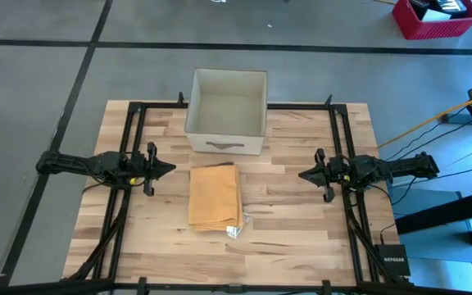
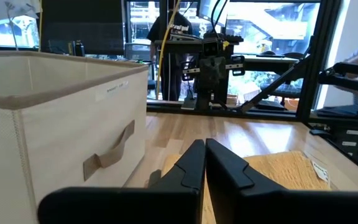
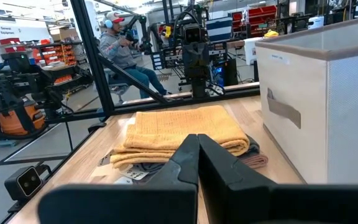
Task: Fold towel
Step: Return to Home Position
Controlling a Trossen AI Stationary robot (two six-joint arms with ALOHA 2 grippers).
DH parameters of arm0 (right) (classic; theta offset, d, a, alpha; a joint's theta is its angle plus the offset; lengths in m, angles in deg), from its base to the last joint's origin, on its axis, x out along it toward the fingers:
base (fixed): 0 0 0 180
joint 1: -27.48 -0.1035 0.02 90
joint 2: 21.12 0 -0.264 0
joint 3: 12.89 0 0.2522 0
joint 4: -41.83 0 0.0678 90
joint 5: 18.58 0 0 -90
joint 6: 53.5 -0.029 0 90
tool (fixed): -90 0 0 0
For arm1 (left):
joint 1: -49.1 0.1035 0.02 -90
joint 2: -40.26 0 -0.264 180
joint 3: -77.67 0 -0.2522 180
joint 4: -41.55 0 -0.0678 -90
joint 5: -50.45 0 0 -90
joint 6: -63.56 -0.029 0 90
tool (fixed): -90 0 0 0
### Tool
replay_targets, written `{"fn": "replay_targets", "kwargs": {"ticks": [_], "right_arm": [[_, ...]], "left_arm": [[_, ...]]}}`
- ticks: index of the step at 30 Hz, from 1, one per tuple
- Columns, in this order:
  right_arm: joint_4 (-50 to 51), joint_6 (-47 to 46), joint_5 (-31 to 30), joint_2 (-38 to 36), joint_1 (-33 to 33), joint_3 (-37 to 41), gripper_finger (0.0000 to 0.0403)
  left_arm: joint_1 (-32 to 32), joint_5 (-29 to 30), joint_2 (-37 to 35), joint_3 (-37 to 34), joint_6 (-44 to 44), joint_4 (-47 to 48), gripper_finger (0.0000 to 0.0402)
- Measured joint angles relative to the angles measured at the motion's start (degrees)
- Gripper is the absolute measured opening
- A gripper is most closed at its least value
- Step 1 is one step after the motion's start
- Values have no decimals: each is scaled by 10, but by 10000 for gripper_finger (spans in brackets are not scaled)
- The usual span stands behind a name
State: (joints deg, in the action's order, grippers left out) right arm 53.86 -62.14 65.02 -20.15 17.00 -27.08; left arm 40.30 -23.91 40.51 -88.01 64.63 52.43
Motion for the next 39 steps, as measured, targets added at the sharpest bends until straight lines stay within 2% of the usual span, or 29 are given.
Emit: {"fn": "replay_targets", "kwargs": {"ticks": [39], "right_arm": [[0,0,0,0,0,0,8]], "left_arm": [[0,0,0,0,0,0,0]]}}
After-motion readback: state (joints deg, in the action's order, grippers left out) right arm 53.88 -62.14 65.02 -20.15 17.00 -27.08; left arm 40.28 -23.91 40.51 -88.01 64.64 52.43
